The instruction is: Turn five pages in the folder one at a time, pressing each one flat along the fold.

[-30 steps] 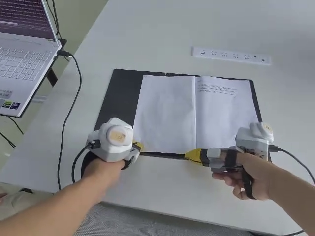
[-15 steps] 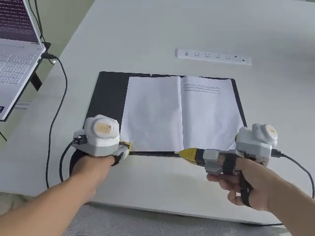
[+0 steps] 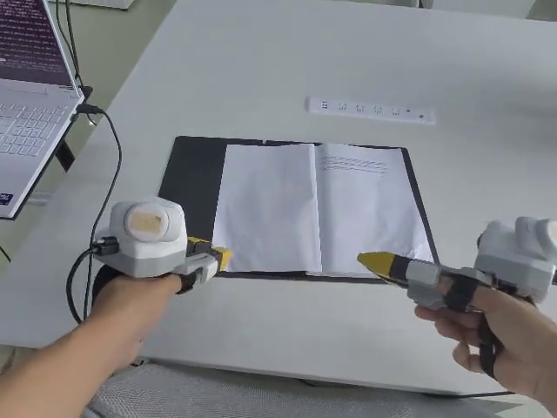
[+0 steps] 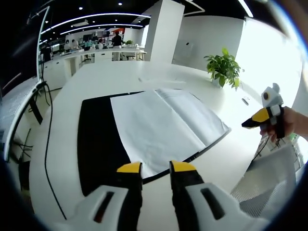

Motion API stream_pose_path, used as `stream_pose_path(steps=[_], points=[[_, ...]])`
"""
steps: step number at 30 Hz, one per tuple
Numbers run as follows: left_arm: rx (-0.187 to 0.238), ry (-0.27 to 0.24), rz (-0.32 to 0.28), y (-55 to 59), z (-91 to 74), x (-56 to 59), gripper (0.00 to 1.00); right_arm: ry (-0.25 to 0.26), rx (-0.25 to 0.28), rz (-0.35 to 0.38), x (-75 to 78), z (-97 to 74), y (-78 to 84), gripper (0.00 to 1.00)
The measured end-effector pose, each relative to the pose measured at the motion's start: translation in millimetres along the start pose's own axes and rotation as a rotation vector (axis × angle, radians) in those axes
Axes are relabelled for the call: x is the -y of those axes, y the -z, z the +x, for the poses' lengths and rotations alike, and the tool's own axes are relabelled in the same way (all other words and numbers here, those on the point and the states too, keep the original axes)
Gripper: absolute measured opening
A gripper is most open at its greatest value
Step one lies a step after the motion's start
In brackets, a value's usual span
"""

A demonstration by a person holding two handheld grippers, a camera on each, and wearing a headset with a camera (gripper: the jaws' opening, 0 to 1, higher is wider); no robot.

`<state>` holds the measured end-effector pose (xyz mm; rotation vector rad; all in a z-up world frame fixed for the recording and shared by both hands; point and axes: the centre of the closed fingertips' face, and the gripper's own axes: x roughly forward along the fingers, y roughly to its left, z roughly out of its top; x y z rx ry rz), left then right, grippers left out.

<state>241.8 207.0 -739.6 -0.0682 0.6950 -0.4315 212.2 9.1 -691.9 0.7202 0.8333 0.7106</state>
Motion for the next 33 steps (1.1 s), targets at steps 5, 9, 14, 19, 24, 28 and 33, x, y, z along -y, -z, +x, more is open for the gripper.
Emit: stream_pose_path(steps=[5, 9, 14, 19, 24, 28, 33], points=[[0.002, 0.027, 0.032, -4.5, -22.7, 14.3, 0.34, 0.060, 0.060, -0.038, 1.3, -21.4, -10.0, 0.34], [0.011, 0.030, 0.075, -10.0, -37.5, 22.5, 0.43, 0.129, 0.107, -0.102, 5.2, -38.2, -20.2, 0.43], [0.020, 0.034, 0.090, -16.5, -54.5, 30.9, 0.48, 0.213, 0.142, -0.169, 8.9, -61.2, -28.4, 0.52], [0.015, 0.021, 0.101, -18.7, -67.2, 31.4, 0.53, 0.270, 0.163, -0.208, 12.5, -77.4, -29.7, 0.56], [0.020, 0.039, 0.073, -19.6, -78.1, 33.5, 0.58, 0.277, 0.173, -0.226, 11.2, -88.2, -28.7, 0.57], [0.034, 0.071, 0.041, -22.5, -87.0, 38.7, 0.63, 0.278, 0.177, -0.261, 5.0, -97.8, -29.4, 0.64], [0.034, 0.085, 0.023, -23.4, -97.5, 41.5, 0.68, 0.287, 0.190, -0.303, -0.4, -109.6, -33.8, 0.68]])
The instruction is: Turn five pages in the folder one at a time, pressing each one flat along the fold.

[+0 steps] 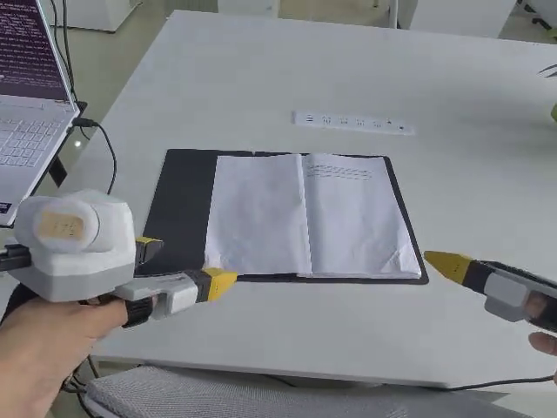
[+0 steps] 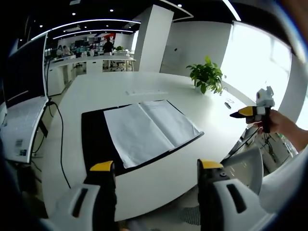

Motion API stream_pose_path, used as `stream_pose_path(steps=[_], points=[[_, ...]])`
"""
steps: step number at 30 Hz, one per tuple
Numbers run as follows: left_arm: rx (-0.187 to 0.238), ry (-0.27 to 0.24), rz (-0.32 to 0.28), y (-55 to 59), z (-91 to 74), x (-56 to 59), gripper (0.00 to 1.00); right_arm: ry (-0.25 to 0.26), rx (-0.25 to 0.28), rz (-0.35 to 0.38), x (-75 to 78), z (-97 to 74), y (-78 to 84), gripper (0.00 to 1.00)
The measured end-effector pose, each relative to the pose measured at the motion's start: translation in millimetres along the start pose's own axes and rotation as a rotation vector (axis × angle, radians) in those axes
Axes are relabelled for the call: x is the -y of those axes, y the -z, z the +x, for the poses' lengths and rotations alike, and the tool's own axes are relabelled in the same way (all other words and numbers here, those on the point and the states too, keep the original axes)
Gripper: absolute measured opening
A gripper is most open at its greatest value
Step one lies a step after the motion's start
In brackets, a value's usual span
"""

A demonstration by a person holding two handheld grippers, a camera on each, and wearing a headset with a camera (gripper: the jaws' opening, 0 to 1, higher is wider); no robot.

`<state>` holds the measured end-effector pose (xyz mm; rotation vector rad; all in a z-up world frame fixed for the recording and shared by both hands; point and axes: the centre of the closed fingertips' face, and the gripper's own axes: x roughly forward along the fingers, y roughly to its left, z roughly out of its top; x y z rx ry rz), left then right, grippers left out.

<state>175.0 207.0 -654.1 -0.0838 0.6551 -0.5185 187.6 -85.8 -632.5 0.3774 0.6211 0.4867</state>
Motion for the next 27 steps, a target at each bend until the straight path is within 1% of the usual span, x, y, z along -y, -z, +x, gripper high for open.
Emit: stream_pose_path(steps=[2, 4, 9, 12, 18, 27], points=[[-0.012, -0.001, 0.002, 1.1, -3.3, -0.1, 0.68, -0.003, -0.005, -0.011, -0.6, -3.2, -0.8, 0.68], [-0.007, -0.003, 0.008, 0.8, -6.5, -0.9, 0.68, -0.002, -0.007, -0.023, 0.7, -5.7, -1.4, 0.68], [-0.020, -0.019, 0.003, 4.6, -7.9, -5.7, 0.67, -0.004, -0.016, -0.043, 2.5, -6.8, -0.8, 0.67], [-0.033, -0.024, 0.005, 7.8, -5.5, -6.4, 0.67, -0.006, -0.019, -0.035, 6.0, -6.6, -0.9, 0.67], [-0.050, -0.028, 0.022, 10.0, 5.6, -3.8, 0.66, -0.005, -0.022, -0.029, 11.9, -4.9, -0.1, 0.66], [-0.058, -0.001, 0.028, 2.3, 28.7, 8.5, 0.65, -0.003, -0.043, -0.018, 22.6, -0.2, 5.4, 0.65]])
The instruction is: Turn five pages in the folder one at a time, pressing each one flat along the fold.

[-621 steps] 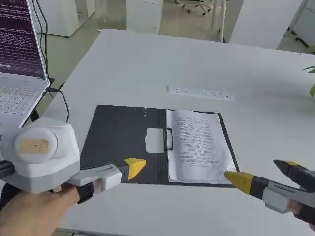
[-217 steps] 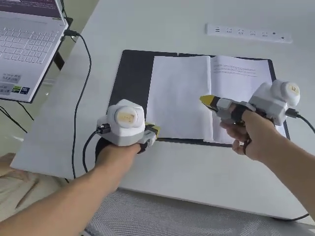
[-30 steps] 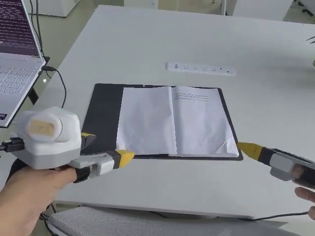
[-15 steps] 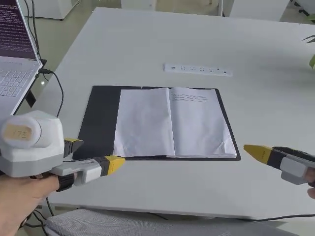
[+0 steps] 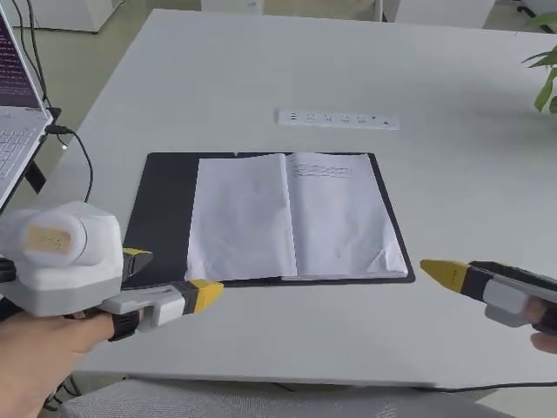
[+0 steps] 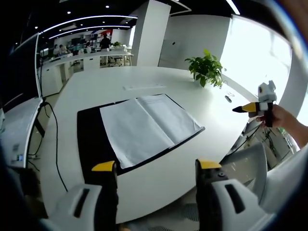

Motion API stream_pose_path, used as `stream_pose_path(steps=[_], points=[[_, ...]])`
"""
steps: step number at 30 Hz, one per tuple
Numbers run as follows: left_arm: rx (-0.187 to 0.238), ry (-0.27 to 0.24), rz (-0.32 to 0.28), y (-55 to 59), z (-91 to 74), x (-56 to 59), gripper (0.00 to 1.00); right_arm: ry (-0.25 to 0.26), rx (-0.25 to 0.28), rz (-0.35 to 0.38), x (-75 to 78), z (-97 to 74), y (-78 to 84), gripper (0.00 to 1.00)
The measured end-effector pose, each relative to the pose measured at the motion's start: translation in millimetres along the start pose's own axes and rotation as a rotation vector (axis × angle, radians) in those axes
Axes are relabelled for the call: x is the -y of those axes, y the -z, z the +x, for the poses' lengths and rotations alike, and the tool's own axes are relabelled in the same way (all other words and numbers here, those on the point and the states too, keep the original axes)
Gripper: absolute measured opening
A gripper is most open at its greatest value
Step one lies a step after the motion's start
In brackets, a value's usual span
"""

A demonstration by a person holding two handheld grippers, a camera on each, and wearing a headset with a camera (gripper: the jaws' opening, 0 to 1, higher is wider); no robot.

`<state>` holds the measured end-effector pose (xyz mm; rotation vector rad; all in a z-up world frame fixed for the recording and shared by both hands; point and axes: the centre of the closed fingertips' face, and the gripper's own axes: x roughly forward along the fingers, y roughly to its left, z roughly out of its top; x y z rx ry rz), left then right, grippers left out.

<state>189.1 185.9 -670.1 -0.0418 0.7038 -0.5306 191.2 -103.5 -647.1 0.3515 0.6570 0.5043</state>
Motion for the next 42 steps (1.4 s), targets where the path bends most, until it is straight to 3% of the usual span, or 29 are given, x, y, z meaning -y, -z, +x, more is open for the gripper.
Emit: stream_pose_path(steps=[5, 14, 22, 28, 36, 42], points=[[-0.011, 0.013, 0.006, -1.0, 13.9, 4.4, 0.64, -0.004, -0.007, 0.013, 4.2, 5.0, 3.0, 0.64], [-0.019, 0.051, 0.065, -10.1, 54.4, 26.7, 0.60, -0.015, -0.021, 0.037, 8.5, 15.0, 11.7, 0.64], [0.027, 0.110, 0.097, -26.1, 110.6, 57.7, 0.58, -0.021, -0.016, 0.086, 16.0, 25.4, 20.9, 0.62], [0.010, 0.130, 0.134, -31.4, 159.4, 80.8, 0.54, -0.036, -0.026, 0.118, 18.3, 31.8, 25.4, 0.60], [0.007, 0.139, 0.168, -31.0, 202.2, 93.3, 0.55, -0.054, -0.014, 0.132, 23.5, 41.9, 21.4, 0.58], [-0.003, 0.130, 0.206, -24.1, 233.5, 102.7, 0.57, -0.061, 0.008, 0.193, 33.9, 54.0, 18.3, 0.58]])
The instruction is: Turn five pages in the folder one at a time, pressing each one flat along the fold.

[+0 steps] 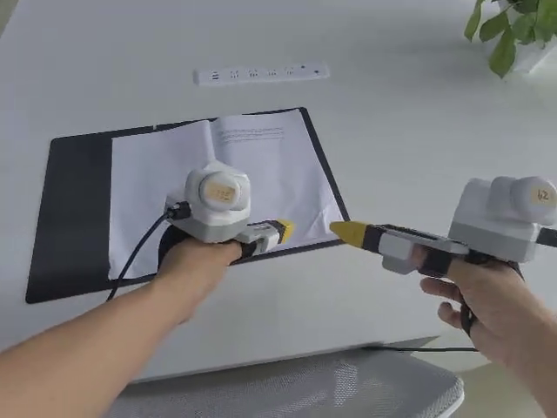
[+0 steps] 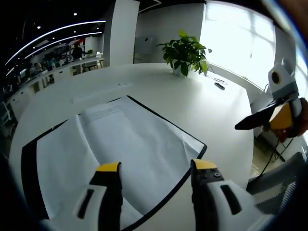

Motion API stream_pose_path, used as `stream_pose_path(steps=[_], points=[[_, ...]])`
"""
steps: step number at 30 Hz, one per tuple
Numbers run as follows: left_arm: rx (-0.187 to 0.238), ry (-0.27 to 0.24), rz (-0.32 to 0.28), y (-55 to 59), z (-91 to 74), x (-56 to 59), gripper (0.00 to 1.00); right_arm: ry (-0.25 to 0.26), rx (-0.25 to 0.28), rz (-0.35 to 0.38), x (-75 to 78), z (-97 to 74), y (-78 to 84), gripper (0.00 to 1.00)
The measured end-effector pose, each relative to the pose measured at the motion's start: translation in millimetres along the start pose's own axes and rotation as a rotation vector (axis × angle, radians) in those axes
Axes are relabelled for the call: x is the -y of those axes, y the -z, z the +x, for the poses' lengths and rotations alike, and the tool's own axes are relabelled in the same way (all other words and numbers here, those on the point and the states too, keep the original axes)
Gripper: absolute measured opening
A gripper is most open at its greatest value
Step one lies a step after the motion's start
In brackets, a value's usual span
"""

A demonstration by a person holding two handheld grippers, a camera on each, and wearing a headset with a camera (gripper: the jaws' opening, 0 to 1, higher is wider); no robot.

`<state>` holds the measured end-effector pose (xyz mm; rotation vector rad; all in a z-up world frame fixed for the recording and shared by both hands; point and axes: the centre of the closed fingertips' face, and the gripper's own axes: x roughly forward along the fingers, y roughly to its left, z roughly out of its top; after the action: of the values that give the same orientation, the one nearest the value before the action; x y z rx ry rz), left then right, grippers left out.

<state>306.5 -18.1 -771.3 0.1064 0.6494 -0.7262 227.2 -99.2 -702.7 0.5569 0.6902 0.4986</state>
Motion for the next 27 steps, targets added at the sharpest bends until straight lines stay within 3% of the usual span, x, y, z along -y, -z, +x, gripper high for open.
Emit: stream_pose_path(steps=[2, 11, 16, 17, 18, 22, 27], points=[[-0.012, -0.008, 0.015, 3.4, 8.3, 1.7, 0.57, -0.005, -0.001, 0.021, 3.0, 4.0, 0.1, 0.58], [0.010, -0.019, 0.041, 0.7, 34.8, 10.0, 0.61, -0.006, 0.002, 0.072, 16.3, 16.9, 0.2, 0.58], [-0.025, -0.037, 0.125, 13.3, 44.5, 13.5, 0.63, -0.010, 0.011, 0.100, 20.6, 22.4, -2.1, 0.57], [-0.026, -0.046, 0.148, 15.1, 45.4, 13.5, 0.62, -0.011, 0.014, 0.104, 21.3, 23.8, -2.5, 0.57], [-0.021, -0.045, 0.134, 14.9, 46.2, 15.1, 0.61, -0.012, 0.016, 0.107, 21.8, 24.8, -2.9, 0.57], [-0.009, -0.057, 0.132, 11.7, 47.8, 12.4, 0.35, -0.020, 0.013, 0.122, 22.8, 29.5, -2.0, 0.55], [-0.008, -0.046, 0.143, 12.4, 48.1, 12.4, 0.35, -0.024, 0.008, 0.131, 25.0, 34.5, 1.5, 0.55]])
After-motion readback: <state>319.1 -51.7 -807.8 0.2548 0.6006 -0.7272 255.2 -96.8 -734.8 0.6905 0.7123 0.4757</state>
